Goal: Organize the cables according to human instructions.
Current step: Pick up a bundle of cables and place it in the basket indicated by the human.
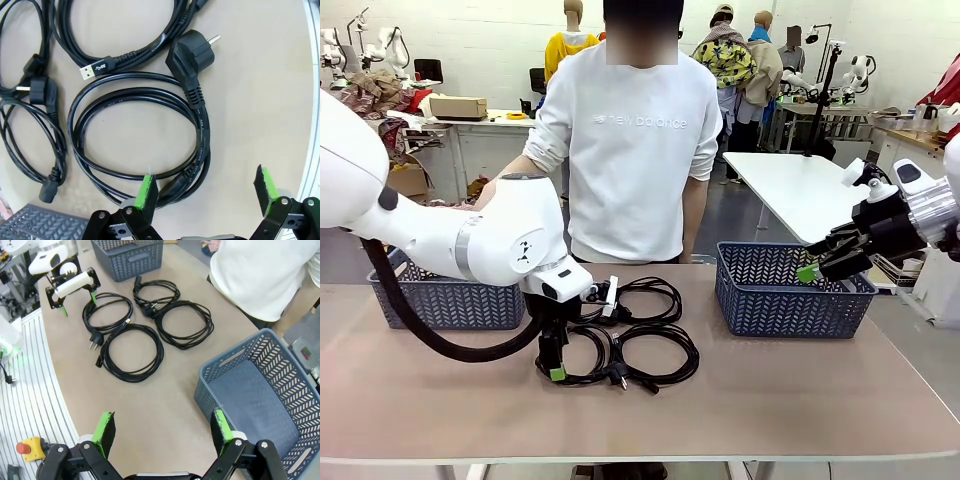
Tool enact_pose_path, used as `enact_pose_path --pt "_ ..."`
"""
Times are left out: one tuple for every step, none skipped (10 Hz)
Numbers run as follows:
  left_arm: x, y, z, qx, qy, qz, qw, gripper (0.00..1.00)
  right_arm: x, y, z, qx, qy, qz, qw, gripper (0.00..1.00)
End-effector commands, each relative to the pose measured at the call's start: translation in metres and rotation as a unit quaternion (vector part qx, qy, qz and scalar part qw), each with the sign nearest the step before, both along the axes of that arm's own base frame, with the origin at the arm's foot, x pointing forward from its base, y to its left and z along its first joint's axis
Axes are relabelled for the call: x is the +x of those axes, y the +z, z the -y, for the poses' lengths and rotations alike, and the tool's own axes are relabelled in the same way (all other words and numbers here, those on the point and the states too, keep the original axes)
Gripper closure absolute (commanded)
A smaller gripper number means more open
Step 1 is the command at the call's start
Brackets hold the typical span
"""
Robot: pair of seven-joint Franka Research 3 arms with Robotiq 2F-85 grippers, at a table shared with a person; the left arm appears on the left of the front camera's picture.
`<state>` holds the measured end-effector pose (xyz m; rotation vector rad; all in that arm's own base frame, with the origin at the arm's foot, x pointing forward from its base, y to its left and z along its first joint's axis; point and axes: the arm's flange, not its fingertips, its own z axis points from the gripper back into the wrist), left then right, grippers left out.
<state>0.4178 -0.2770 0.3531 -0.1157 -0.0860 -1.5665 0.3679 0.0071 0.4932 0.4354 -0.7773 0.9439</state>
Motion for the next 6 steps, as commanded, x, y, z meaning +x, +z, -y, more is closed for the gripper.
enact_pose_path --pt "0.009 -0.010 0.002 0.009 -0.004 0.011 1.000 0.00 0.003 0.000 0.001 0.007 0.010 0.011 1.000 0.00" --pt "0.011 -0.015 0.005 0.013 -0.008 0.012 1.000 0.00 0.003 0.000 0.001 0.007 0.010 0.011 1.000 0.00" --pt "0.013 -0.019 0.008 0.013 -0.012 0.010 1.000 0.00 0.003 0.000 0.001 0.007 0.010 0.011 1.000 0.00" --pt "0.013 -0.023 0.011 0.013 -0.015 0.007 1.000 0.00 0.003 0.000 0.001 0.007 0.010 0.011 1.000 0.00" --pt "0.013 -0.025 0.014 0.014 -0.017 0.003 1.000 0.00 0.003 0.000 0.001 0.007 0.010 0.011 1.000 0.00" --pt "0.012 -0.029 0.016 0.018 -0.016 0.001 1.000 0.00 0.003 0.000 0.001 0.007 0.010 0.011 1.000 0.00"
